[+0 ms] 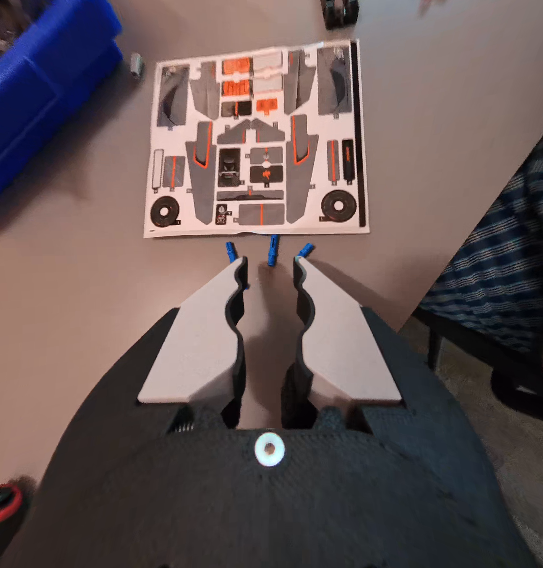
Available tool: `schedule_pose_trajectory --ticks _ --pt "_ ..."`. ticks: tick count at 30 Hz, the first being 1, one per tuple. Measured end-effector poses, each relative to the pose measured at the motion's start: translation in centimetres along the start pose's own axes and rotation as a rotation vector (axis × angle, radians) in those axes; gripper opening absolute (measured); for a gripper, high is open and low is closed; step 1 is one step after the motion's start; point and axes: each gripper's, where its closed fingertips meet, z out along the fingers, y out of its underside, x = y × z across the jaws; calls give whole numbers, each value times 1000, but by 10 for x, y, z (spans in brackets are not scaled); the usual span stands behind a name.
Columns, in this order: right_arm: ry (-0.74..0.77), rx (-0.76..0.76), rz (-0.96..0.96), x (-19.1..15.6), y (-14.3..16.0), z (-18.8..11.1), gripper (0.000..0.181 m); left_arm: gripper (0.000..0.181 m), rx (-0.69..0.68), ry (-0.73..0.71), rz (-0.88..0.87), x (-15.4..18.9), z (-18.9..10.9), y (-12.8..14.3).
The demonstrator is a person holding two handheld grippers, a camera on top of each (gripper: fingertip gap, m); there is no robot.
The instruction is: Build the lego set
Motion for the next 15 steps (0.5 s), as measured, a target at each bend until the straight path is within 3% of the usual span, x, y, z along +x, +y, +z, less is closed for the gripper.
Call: schedule_pose_trajectory --ticks 8,15 --pt "-17 6 -9 -8 -5 4 13 6 -32 35 -10 2 16 4" --pt "24 59 -19 -6 -23 4 13 5 -1 -6 -89 -8 4 5"
